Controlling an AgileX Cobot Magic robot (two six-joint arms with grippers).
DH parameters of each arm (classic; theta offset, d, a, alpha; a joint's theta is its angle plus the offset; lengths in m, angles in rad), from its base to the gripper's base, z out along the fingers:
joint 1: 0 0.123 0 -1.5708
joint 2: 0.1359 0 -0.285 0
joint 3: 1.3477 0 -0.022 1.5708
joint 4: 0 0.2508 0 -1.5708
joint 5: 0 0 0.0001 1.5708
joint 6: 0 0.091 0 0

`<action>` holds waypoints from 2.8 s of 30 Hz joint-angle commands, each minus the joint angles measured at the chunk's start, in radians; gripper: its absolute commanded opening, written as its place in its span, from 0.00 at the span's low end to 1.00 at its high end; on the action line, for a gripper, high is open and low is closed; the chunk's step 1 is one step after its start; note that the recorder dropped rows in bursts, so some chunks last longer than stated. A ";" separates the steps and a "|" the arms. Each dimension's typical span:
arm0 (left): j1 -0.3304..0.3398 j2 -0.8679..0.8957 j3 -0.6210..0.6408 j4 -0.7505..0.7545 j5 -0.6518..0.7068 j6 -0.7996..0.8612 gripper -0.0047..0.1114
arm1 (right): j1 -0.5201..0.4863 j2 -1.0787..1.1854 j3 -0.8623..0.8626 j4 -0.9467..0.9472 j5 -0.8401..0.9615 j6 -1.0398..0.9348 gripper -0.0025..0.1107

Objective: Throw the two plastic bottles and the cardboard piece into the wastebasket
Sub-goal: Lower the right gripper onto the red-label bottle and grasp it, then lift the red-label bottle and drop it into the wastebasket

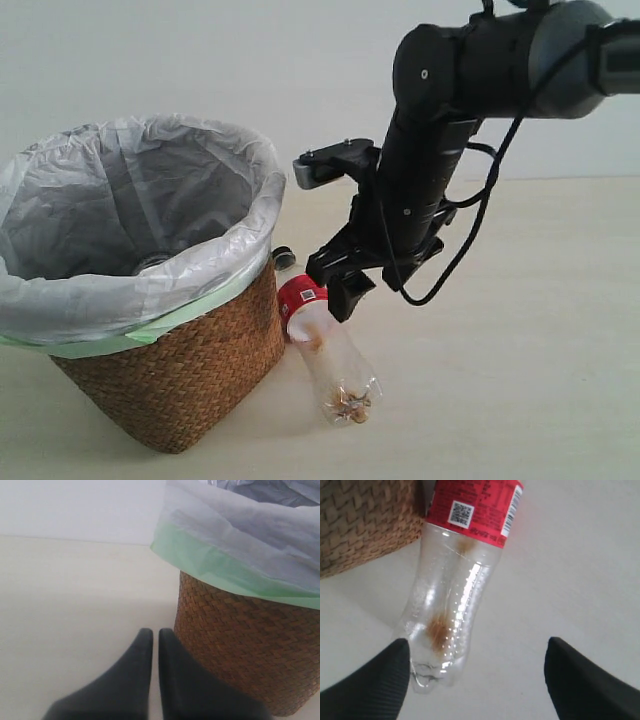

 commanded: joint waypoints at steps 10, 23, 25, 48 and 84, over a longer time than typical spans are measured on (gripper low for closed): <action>0.001 -0.003 0.004 0.003 -0.003 -0.005 0.07 | -0.002 0.131 0.006 0.165 -0.068 -0.084 0.61; 0.001 -0.003 0.004 0.003 -0.003 -0.005 0.07 | 0.028 0.168 0.126 0.168 -0.274 -0.122 0.56; 0.001 -0.003 0.004 0.003 -0.003 -0.005 0.07 | 0.028 0.168 0.136 0.166 -0.287 -0.122 0.41; 0.001 -0.003 0.004 0.003 -0.003 -0.005 0.07 | -0.096 -0.260 0.382 -0.163 -0.332 0.228 0.06; 0.001 -0.003 0.004 0.003 -0.003 -0.005 0.07 | 0.059 -0.408 -0.087 0.386 -0.302 0.166 0.59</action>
